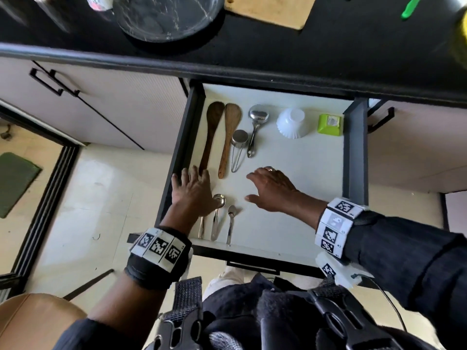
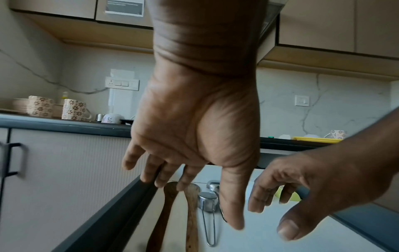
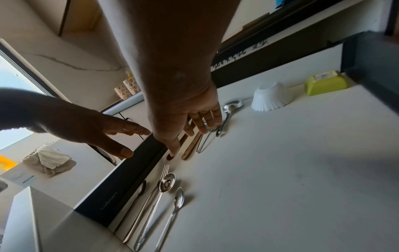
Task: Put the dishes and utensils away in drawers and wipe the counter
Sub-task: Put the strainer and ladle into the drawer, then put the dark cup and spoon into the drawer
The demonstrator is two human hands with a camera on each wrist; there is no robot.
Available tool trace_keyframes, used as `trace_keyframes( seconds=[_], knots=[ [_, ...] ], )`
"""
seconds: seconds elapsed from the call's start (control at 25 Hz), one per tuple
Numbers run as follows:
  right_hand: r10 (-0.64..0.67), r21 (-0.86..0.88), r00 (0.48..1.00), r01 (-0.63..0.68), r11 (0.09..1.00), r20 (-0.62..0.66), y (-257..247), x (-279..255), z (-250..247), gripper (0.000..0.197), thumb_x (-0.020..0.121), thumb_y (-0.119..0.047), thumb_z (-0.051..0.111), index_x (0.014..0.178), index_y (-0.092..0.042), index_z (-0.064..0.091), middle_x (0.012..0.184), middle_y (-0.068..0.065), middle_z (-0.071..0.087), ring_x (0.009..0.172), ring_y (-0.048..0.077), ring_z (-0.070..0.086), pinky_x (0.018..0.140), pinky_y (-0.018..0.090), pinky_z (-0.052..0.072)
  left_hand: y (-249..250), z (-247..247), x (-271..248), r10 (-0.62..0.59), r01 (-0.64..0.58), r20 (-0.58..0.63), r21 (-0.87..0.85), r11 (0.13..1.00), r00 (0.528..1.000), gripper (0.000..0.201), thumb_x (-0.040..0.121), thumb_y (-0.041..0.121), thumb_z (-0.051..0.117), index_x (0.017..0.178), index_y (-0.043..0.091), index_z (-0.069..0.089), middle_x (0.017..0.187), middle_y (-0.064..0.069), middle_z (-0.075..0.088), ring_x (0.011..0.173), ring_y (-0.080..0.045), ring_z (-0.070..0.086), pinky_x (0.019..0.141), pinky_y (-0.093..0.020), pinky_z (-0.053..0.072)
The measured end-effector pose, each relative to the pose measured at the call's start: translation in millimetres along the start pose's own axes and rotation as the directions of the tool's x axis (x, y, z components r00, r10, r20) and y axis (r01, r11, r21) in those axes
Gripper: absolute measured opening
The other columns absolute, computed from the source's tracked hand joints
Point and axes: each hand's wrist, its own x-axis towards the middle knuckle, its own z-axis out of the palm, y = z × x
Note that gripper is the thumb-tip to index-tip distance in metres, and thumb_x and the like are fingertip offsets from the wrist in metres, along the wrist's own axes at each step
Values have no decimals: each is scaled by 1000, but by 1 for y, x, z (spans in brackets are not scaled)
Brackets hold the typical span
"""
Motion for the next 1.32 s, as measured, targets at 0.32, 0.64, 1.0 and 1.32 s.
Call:
trace_keyframes(
  seconds=[0.32,0.64,1.0,1.32],
  knots=[
    [-76,113,975,101,988,-209,130,-125,-25,65,93,-42,59,149,-21,34,151,12,35,143,28,22,115,37,24,186,-7,-34,57,-72,-227,-59,996,972,65,91,42,58,147,23,31,154,0,35,132,-27,46,102,-40,41],
    [261,280,802,-123,952,-538,369,-311,-58,58,90,-45,61,139,-14,52,139,9,51,134,27,40,109,35,33,487,-42,-58,440,-462,-342,18,887,831,52,89,43,60,137,31,45,142,12,47,121,-17,55,92,-33,46],
    [563,569,470,-148,809,-680,548,-385,-129,11,82,-30,72,81,-20,67,77,-13,68,74,8,64,67,30,54,647,-99,-9,555,-679,-493,-104,727,670,33,90,42,62,121,31,58,130,14,51,120,-12,53,94,-31,47],
    [598,624,471,-122,772,-649,705,-320,-219,20,79,-33,76,69,-18,66,62,-10,65,59,5,62,55,33,52,735,-162,99,444,-668,-552,-312,675,706,16,86,35,69,99,40,62,102,21,64,91,-5,63,76,-29,52]
  ],
)
